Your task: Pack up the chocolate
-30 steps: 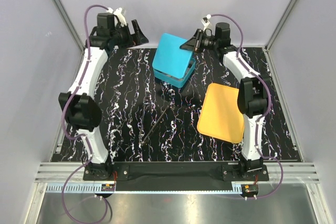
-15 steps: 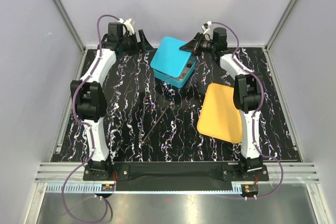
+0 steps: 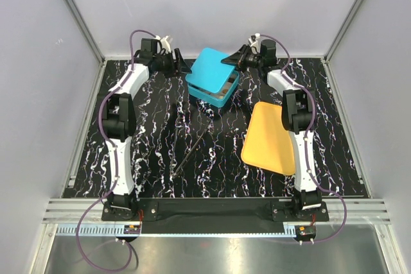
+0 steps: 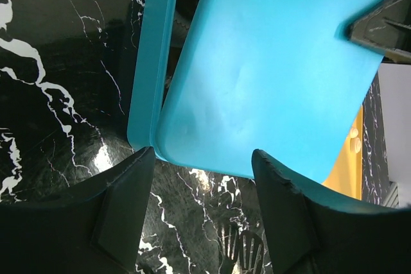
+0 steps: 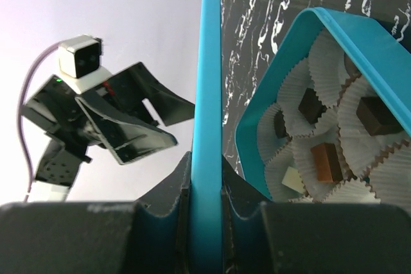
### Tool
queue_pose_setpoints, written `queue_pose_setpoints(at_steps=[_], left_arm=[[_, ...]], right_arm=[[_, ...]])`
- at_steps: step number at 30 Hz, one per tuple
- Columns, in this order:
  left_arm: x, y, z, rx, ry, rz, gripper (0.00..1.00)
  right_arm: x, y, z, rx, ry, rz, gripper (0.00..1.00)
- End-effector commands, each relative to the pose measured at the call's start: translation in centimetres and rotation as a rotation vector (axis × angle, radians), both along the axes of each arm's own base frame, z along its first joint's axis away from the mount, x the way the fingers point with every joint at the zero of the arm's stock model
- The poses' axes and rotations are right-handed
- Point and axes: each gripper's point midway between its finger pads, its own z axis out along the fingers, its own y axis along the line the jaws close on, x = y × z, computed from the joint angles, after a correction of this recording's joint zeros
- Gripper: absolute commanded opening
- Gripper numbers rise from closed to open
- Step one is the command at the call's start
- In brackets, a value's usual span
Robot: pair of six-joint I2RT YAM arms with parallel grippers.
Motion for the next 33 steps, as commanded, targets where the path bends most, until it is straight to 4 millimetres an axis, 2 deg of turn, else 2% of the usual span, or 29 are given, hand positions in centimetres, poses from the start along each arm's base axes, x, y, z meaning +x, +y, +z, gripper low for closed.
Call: queue_pose_setpoints(at_steps=[1, 9, 18, 22, 28, 33], left_arm=[[0.9, -1.4, 1.7, -0.048, -0.089, -0.060, 0.66], [1.3, -1.7, -0.3, -0.036, -0.058, -0.059, 0.55], [1.7, -2.3, -1.1, -0.038, -0.048, -0.070, 0.48], [1.8, -2.3, -1.5, -0.037, -0.042, -0.066, 0.47], [1.9, -2.3, -2.1, -0.035, -0.030, -0.062, 0.47], [2.0, -2.3, -2.3, -0.031, -0.028, -0.057, 0.48]], right_arm=[[0.4, 0.3, 3.5, 0.074, -0.083, 0.037, 0.00], [0.4, 0.2, 1.8, 0.058, -0.053, 0.037, 0.00], [0.8, -0.7, 0.6, 0.050, -0.019, 0.014, 0.02], [0.9, -1.0, 0.3, 0.049, -0.007, 0.015, 0.05], [0.7, -0.8, -0.7, 0.056, 0.024, 0.037, 0.04], [0.4, -0.6, 0.2, 0.101, 0.019, 0.073, 0.00]])
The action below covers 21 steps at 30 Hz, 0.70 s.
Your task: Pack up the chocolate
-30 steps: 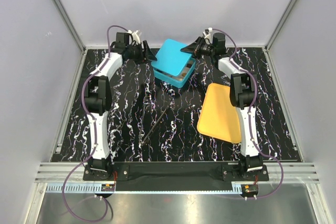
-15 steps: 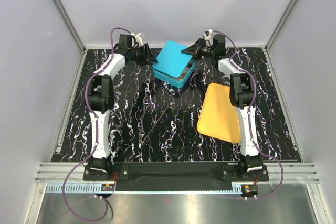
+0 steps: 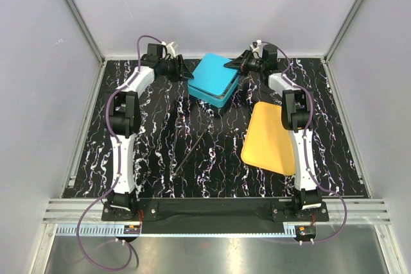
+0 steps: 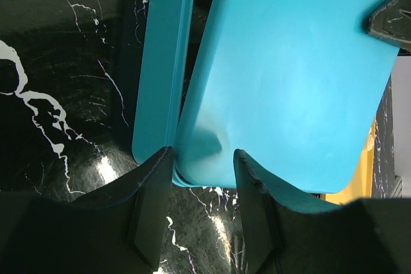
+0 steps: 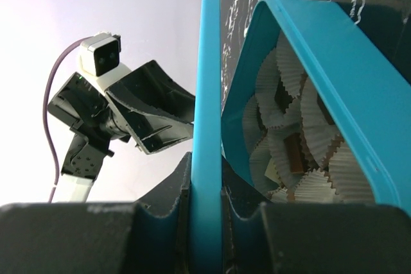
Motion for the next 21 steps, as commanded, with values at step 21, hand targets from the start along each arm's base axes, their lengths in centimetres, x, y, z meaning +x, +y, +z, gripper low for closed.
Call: queue_pose_setpoints(at_steps=[21], left_arm=[[1.3, -0.2, 1.4, 0.014, -0.067, -0.006, 0.48]], right_arm=[[0.1, 0.5, 2.1, 0.077, -0.040, 0.045, 0.01]])
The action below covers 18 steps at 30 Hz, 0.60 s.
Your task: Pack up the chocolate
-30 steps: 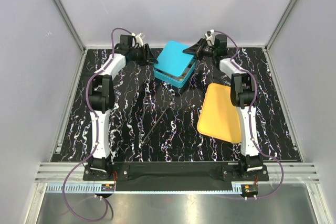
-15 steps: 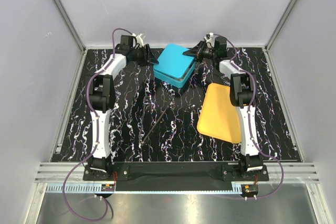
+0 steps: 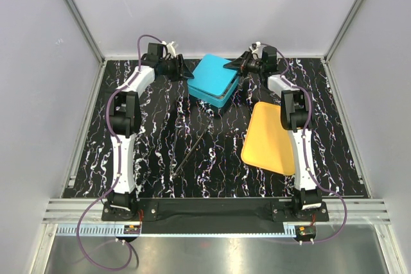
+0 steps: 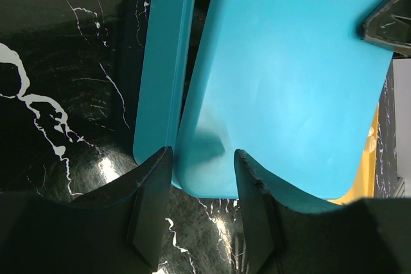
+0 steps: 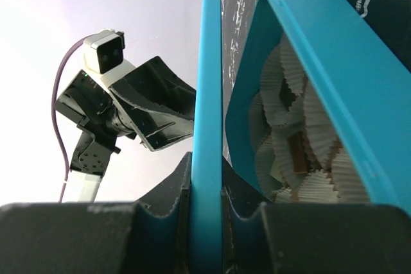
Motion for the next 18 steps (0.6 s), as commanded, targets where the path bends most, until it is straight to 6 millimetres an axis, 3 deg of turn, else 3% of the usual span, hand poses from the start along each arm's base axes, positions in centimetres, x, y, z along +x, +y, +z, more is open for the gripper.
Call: queue_pose_setpoints(at_steps=[1, 13, 18], left_arm=[[1.0, -0.3, 1.1, 0.005, -0.057, -0.011, 0.48], [1.2, -0.3, -0.5, 0.011, -0.034, -0.011, 0.41], [1.2, -0.3, -0.9, 0.011, -0.030, -0.013, 0.39]], right_arm=[[0.3, 0.1, 2.1, 0.029, -0.059, 0.019, 0.01], [0.7, 0.1, 1.2, 0.013, -0.053, 0.002, 0.09], [1.1, -0.4, 0.7, -0.013, -0.046, -0.021, 0.22]])
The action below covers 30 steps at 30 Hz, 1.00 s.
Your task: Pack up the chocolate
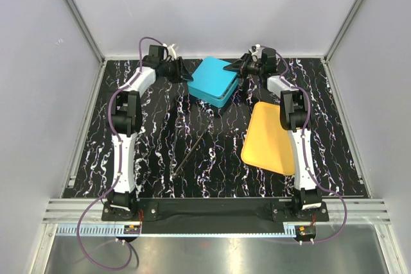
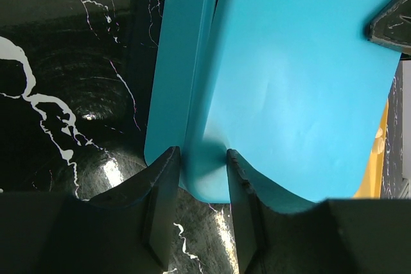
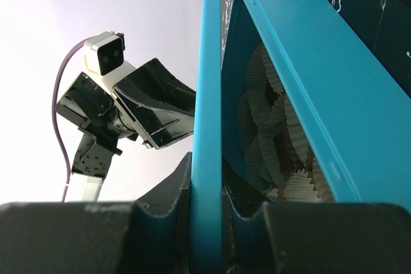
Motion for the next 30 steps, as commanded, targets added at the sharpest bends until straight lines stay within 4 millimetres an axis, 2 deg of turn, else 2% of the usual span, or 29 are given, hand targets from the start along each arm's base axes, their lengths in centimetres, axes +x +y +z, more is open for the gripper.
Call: queue_pose_setpoints(at_steps=[1, 12, 19, 26, 27, 29, 30], left_arm=[[1.0, -0.3, 0.9, 0.005, -0.054, -0.011, 0.39], [1.1, -0.3, 0.1, 0.008, -0.042, -0.008, 0.39], [1.1, -0.2, -0.3, 0.012, -0.034, -0.007, 0.39], [1.1, -0.4, 0.1, 0.002, -0.038, -0.008, 0.40], [1.2, -0.5, 0.3, -0.002, -0.041, -0.009, 0.40], [1.2, -0.5, 0.6, -0.008, -0.045, -0.010, 0.40], [1.2, -0.6, 0.7, -0.014, -0.045, -0.013, 0.40]], right_arm=[[1.1, -0.5, 2.5, -0.008, -0.087, -0.016, 0.23], [1.9, -2.9, 2.6, -0.039, -0.091, -0.070, 0.34], [2.5, -4.5, 2.7, -0.049, -0.094, -0.107, 0.36], [2.8, -6.4, 3.1, -0.077, -0.110, -0.146, 0.38], [2.9, -6.8, 3.8, -0.087, -0.126, -0.159, 0.39], [2.9, -7.3, 3.1, -0.134, -0.125, -0.180, 0.44], [2.9, -7.5, 3.5, -0.151, -0.131, -0.190, 0.45]])
